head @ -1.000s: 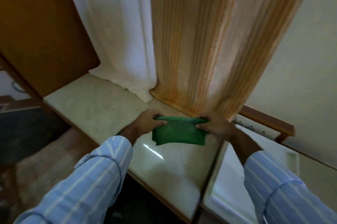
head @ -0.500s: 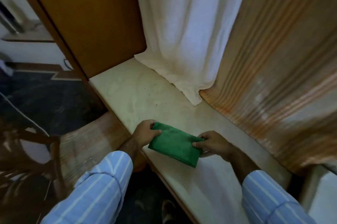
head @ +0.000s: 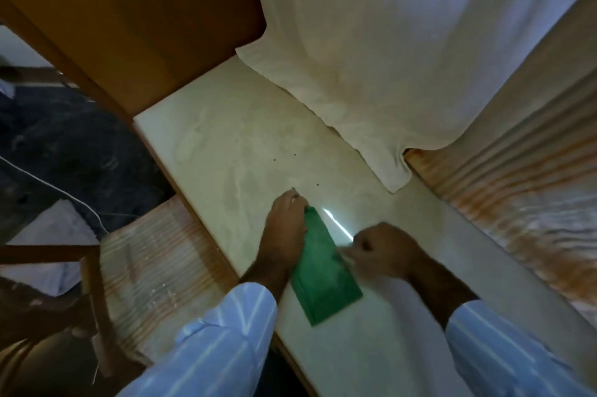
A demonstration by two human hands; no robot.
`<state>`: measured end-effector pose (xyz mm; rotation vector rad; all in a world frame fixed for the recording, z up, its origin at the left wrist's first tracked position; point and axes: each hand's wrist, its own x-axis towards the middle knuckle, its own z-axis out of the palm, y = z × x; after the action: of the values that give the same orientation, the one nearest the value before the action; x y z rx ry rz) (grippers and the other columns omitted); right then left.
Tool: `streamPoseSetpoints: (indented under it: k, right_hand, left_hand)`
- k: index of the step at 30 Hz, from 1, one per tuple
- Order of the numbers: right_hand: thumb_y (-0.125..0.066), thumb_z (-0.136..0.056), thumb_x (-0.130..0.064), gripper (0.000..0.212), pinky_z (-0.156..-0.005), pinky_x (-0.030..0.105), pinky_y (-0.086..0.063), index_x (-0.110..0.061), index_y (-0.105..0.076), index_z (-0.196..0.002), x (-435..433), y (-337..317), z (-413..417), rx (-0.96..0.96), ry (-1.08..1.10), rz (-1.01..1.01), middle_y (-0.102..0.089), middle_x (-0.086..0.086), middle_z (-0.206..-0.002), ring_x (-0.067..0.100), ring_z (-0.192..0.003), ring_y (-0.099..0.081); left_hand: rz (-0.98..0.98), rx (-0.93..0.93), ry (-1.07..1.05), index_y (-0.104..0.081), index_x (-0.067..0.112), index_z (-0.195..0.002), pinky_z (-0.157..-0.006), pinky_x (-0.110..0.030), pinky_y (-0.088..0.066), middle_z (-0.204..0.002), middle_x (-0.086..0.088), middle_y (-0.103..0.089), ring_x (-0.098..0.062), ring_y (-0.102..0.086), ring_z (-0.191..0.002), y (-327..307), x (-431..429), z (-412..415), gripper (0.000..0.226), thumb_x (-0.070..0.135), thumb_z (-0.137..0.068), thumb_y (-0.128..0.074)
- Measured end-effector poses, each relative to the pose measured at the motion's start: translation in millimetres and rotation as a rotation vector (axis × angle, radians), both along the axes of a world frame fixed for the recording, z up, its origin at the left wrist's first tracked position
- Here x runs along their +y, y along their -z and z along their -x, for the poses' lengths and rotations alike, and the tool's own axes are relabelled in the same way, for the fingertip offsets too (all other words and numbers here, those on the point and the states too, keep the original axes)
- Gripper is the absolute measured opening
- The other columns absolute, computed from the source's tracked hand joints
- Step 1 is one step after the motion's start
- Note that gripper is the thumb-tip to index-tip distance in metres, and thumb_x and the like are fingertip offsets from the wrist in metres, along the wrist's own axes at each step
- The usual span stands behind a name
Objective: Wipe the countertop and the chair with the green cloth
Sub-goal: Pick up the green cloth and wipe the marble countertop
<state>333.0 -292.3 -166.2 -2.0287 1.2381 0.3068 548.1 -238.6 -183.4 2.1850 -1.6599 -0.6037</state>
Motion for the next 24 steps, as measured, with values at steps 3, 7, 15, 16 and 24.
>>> streamPoseSetpoints:
  k: [3, 7, 15, 16, 24]
  right_hand:
    - [-0.036, -0.097, -0.060, 0.049, -0.078, 0.037, -0.048, -0.019, -0.062, -0.086, -33, 28, 1, -0.154, 0.007, 0.371, -0.060, 0.000, -0.085, 0.019, -0.081, -0.057]
    - [-0.043, -0.105, -0.043, 0.054, -0.122, 0.045, -0.039, -0.010, -0.054, -0.145, -47, 60, -7, -0.105, -0.010, 0.540, -0.052, 0.015, -0.155, 0.034, -0.147, -0.047]
    - [-0.029, -0.108, -0.050, 0.067, -0.131, 0.043, -0.022, -0.014, -0.030, -0.164, -50, 71, -9, 0.007, -0.049, 0.604, -0.028, 0.009, -0.173, 0.025, -0.162, -0.024]
    - [-0.030, -0.108, -0.050, 0.067, -0.131, 0.043, -0.022, -0.013, -0.030, -0.164, -49, 71, -10, 0.010, -0.049, 0.607, -0.028, 0.009, -0.173, 0.024, -0.162, -0.024]
    - [-0.036, -0.108, -0.045, 0.064, -0.130, 0.045, -0.025, -0.013, -0.032, -0.163, -48, 74, -10, 0.015, -0.048, 0.659, -0.028, 0.007, -0.173, 0.022, -0.162, -0.024]
  left_hand:
    - [0.078, -0.037, -0.080, -0.059, 0.014, -0.131, -0.108, -0.031, -0.035, -0.133, -0.003, -0.058, -0.020, -0.050, -0.125, 9, 19, 22, 0.034, 0.020, -0.098, -0.057]
    - [-0.038, -0.066, 0.014, -0.049, 0.007, -0.144, -0.115, -0.039, -0.037, -0.147, -0.012, -0.053, -0.023, -0.052, -0.134, 26, 51, 54, 0.048, 0.029, -0.104, -0.034]
    - [0.056, -0.265, 0.174, -0.045, 0.002, -0.148, -0.120, -0.051, -0.030, -0.157, -0.017, -0.042, -0.031, -0.037, -0.147, 43, -16, -2, 0.058, 0.038, -0.102, -0.040]
    - [0.062, -0.268, 0.148, -0.045, 0.002, -0.147, -0.120, -0.051, -0.029, -0.157, -0.017, -0.042, -0.031, -0.037, -0.147, 45, -32, -20, 0.058, 0.037, -0.102, -0.040]
    - [0.048, -0.301, -0.012, -0.045, -0.005, -0.145, -0.120, -0.048, -0.029, -0.153, -0.026, -0.043, -0.039, -0.042, -0.142, 52, -153, -158, 0.057, 0.033, -0.103, -0.039]
